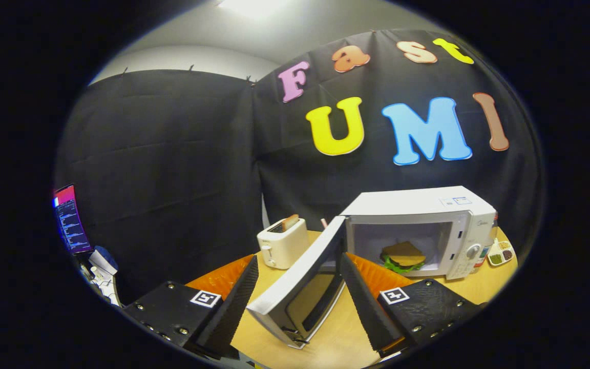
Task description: Open the microwave, put the food inside, and close the microwave door.
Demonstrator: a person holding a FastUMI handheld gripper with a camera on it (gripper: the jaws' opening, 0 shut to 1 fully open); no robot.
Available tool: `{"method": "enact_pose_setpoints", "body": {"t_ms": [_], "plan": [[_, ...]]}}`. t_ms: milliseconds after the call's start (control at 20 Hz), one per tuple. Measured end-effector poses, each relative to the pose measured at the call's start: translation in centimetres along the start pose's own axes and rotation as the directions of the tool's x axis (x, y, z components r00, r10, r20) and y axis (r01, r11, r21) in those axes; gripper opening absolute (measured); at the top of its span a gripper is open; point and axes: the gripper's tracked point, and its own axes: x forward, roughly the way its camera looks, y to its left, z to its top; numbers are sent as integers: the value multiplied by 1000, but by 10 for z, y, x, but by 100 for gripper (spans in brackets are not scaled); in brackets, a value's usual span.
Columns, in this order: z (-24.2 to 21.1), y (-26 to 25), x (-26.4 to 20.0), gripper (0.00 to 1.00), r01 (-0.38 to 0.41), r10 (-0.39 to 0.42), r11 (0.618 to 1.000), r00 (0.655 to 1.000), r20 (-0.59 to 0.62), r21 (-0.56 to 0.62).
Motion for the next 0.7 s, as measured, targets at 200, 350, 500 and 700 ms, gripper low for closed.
{"method": "enact_pose_setpoints", "body": {"t_ms": [200,350,500,700], "plan": [[-6,51,1,96,-105,105,994,994,3,-17],[-15,83,2,97,-178,178,983,984,-7,-39],[-27,109,6,95,-232,231,972,973,-29,-42],[-54,135,11,87,-282,276,958,956,-95,-52]]}}
